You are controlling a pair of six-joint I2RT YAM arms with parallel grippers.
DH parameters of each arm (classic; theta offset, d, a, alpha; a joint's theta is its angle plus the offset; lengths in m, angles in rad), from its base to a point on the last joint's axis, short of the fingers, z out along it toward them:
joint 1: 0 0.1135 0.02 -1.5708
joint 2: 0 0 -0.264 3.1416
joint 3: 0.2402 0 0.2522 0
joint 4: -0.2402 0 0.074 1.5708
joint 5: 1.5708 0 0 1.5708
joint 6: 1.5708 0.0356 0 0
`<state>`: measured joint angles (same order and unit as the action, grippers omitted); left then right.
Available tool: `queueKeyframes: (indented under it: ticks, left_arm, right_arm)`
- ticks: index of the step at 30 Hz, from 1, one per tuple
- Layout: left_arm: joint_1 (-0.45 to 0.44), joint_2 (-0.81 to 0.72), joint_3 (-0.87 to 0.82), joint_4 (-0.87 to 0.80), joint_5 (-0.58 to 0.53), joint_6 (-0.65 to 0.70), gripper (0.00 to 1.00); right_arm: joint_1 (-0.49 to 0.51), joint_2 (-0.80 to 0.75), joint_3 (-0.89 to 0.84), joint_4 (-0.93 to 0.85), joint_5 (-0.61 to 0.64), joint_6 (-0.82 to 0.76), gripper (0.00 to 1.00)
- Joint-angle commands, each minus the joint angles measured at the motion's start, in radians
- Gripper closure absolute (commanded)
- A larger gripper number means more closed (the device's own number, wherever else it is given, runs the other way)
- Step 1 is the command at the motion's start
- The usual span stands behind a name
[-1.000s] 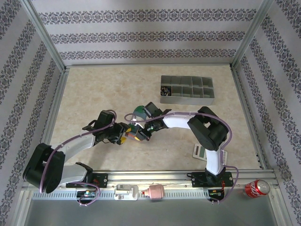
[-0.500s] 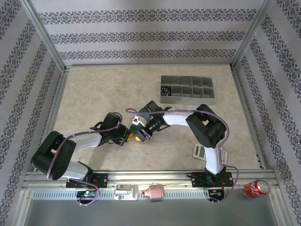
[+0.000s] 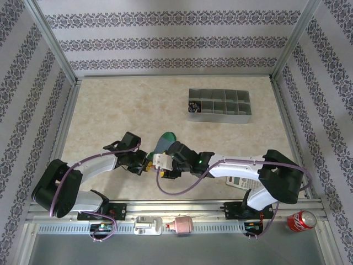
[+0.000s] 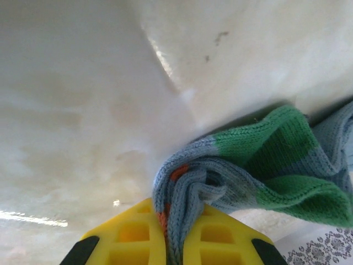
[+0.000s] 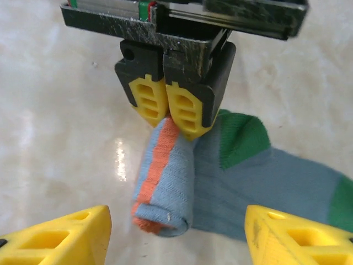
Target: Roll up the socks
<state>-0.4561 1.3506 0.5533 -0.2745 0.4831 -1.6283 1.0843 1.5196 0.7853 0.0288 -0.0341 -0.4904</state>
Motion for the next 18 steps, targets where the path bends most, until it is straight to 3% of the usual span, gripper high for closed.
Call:
queueKeyframes:
  ticks: [1, 10, 13, 18]
  left_arm:
    - [0.012, 0.048, 0.000, -0.151, -0.014, -0.020, 1.00]
    - [0.024, 0.065, 0.011, -0.151, -0.009, 0.000, 1.00]
    - [0.027, 0.065, 0.011, -0.150, -0.007, 0.003, 1.00]
    - [0.034, 0.051, 0.012, -0.144, -0.009, 0.006, 1.00]
  right_arm:
    - [0.064, 0.072, 0.005, 0.051, 0.226, -0.136, 0.37]
    - [0.130, 0.261, 0.116, 0.079, 0.345, -0.194, 0.50]
    - [0.128, 0.293, 0.121, 0.079, 0.363, -0.197, 0.64]
    - [0.118, 0.303, 0.110, 0.040, 0.334, -0.159, 0.98]
